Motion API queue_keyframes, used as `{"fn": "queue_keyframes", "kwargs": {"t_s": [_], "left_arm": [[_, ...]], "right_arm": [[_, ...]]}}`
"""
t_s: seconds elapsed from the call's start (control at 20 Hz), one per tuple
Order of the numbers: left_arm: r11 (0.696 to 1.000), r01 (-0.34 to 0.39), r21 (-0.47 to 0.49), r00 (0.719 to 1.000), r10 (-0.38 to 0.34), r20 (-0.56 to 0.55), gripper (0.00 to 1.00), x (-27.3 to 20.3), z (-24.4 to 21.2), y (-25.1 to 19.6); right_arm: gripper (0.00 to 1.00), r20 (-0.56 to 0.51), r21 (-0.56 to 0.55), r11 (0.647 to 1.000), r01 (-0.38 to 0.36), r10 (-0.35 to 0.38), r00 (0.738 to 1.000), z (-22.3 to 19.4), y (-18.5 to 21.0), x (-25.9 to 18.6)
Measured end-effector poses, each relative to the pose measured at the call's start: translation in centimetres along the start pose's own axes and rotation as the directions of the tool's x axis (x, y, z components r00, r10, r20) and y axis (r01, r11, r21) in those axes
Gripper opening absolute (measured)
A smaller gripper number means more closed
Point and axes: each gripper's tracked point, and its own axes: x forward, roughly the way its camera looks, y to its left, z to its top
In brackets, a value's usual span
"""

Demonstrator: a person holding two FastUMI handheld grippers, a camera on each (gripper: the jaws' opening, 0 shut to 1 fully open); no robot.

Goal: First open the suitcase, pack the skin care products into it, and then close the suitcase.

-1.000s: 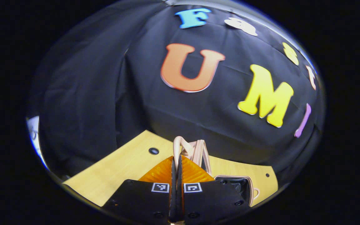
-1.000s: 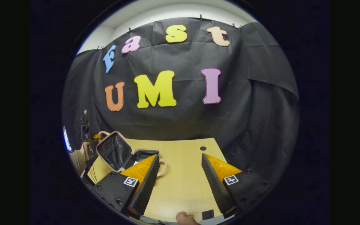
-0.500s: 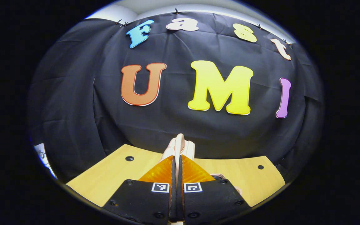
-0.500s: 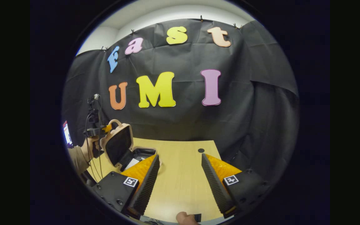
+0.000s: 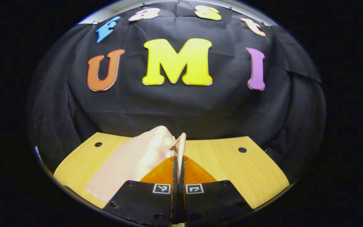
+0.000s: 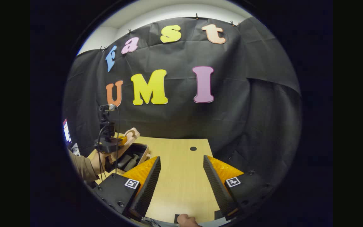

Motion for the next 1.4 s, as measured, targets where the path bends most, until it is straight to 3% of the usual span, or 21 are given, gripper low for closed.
{"fn": "queue_keyframes", "kwargs": {"t_s": [0.25, 0.4, 0.55, 0.6, 0.65, 0.7, 0.75, 0.9, 1.0, 1.15, 1.4], "left_arm": [[0.995, 0.026, 0.097, 0.988, -0.010, -0.157, 0.03, 2.3, -5.6, -3.5], [0.987, 0.045, 0.151, 0.981, -0.016, -0.193, 0.06, 2.8, -7.0, -4.2], [0.987, 0.099, 0.124, 0.971, -0.069, -0.229, 0.18, 2.7, -7.6, -5.2], [0.988, 0.118, 0.100, 0.970, -0.093, -0.224, 0.28, 2.2, -7.4, -5.6], [0.989, 0.114, 0.099, 0.975, -0.092, -0.201, 0.41, 1.8, -6.4, -5.6], [0.988, 0.118, 0.098, 0.978, -0.099, -0.183, 0.36, 1.5, -5.6, -5.5], [0.989, 0.113, 0.096, 0.982, -0.097, -0.164, 0.39, 0.8, -4.6, -5.2], [0.991, 0.113, 0.070, 0.991, -0.107, -0.079, 0.71, -2.1, -0.2, -3.9], [0.993, 0.096, 0.072, 0.995, -0.097, 0.007, 0.86, -4.8, 3.4, -1.9], [0.994, 0.063, 0.092, 0.988, -0.075, 0.133, 0.96, -9.3, 7.8, 2.0], [0.999, 0.022, 0.045, 0.975, -0.032, 0.222, 0.97, -15.9, 10.5, 8.2]], "right_arm": [[0.80, -0.023, 0.046, 0.998, 0.046, -0.045, 0.999, -1.0, -2.8, 0.0], [0.80, -0.022, 0.058, 0.996, 0.066, -0.064, 0.998, -1.1, -3.5, 0.0], [0.80, -0.017, 0.056, 0.996, 0.070, -0.069, 0.997, -0.8, -2.6, 0.4], [0.80, -0.012, 0.054, 0.996, 0.070, -0.070, 0.998, -0.6, -2.2, 0.4], [0.80, -0.005, 0.052, 0.996, 0.068, -0.068, 0.998, -0.3, -1.8, 0.5], [0.80, 0.000, 0.049, 0.997, 0.065, -0.065, 0.998, 0.0, -1.1, 0.8], [0.80, 0.004, 0.046, 0.997, 0.065, -0.065, 0.998, 0.4, -0.5, 1.0], [0.78, 0.038, 0.033, 0.997, 0.064, -0.065, 0.997, 1.5, 2.0, 2.1], [0.80, 0.061, 0.020, 0.998, 0.052, -0.053, 0.997, 2.4, 4.2, 2.7], [0.81, 0.092, 0.004, 1.000, 0.029, -0.029, 0.995, 3.6, 8.0, 3.7], [0.81, 0.118, -0.028, 1.000, -0.008, 0.011, 0.993, 4.0, 14.7, 4.7]]}}
